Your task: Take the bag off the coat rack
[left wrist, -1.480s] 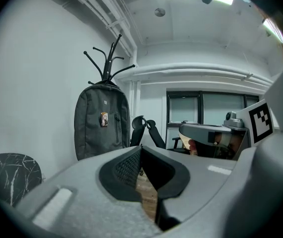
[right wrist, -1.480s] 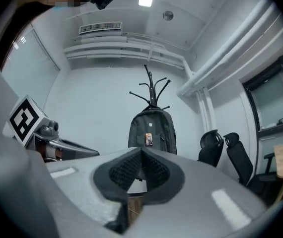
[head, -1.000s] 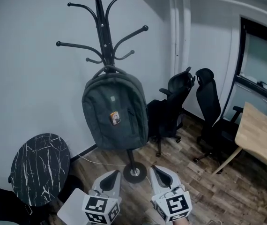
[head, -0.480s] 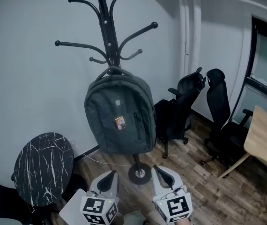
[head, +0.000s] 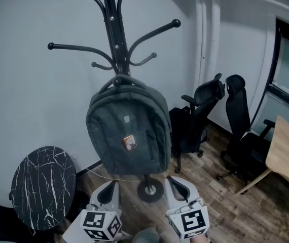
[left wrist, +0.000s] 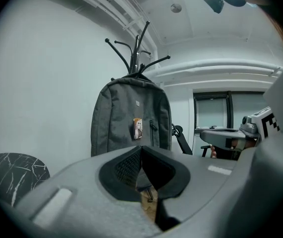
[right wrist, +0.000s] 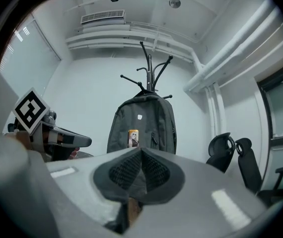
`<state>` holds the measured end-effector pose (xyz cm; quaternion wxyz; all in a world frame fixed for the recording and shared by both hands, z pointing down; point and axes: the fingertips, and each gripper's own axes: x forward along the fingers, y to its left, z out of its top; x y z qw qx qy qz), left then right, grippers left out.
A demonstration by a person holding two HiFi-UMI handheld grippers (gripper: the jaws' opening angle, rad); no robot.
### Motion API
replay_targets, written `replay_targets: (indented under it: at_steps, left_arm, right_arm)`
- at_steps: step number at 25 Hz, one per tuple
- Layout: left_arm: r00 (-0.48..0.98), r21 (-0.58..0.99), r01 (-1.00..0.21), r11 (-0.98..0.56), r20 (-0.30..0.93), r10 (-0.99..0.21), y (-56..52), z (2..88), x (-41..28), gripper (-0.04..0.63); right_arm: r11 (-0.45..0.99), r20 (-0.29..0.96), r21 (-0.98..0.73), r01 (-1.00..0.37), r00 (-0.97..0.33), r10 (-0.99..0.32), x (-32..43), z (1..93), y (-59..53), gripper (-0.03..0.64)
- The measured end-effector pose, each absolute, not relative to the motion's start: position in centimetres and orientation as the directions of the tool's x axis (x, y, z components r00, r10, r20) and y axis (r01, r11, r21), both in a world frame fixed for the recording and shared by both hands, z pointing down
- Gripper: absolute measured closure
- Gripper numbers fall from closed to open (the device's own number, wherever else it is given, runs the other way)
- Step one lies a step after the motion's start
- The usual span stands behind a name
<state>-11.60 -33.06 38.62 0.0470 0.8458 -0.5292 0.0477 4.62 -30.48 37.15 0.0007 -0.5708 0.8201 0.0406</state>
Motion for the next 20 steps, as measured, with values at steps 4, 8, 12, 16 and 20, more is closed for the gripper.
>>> replay_targets:
  at_steps: [4, 8, 12, 16, 20]
  left_arm:
    - [0.423, 0.049, -0.906, -0.42, 0.109, -0.9, -35.2, 38.4, -12.4, 0.583]
    - [0.413, 0.055, -0.91, -0.41, 0.099, -0.905, -37.2, 38.1, -13.1, 0.583]
    - [0.403, 0.066, -0.915, -0.398, 0.1, -0.91, -39.1, 38.2, -14.0, 0.581]
    - [0.381, 0.082, -0.924, -0.374, 0.101, -0.919, -40.6, 38.3, -15.1, 0.58]
    - [0.362, 0.091, -0.931, -0.354, 0.102, -0.926, -41.9, 38.4, -16.1, 0.573]
  right_arm:
    - [0.35, -0.044, 0.065, -0.934, -0.353, -0.935, 4.5, 37.2, -32.7, 0.614]
    - [0.349, -0.04, 0.08, -0.934, -0.353, -0.935, 4.5, 37.0, -34.9, 0.614]
    - [0.346, -0.019, 0.083, -0.934, -0.349, -0.937, 4.9, 37.2, -36.9, 0.571]
    - [0.319, -0.011, 0.084, -0.944, -0.321, -0.947, 5.8, 37.3, -38.4, 0.563]
    - [0.298, 0.031, 0.098, -0.949, -0.297, -0.954, 6.7, 37.6, -39.5, 0.528]
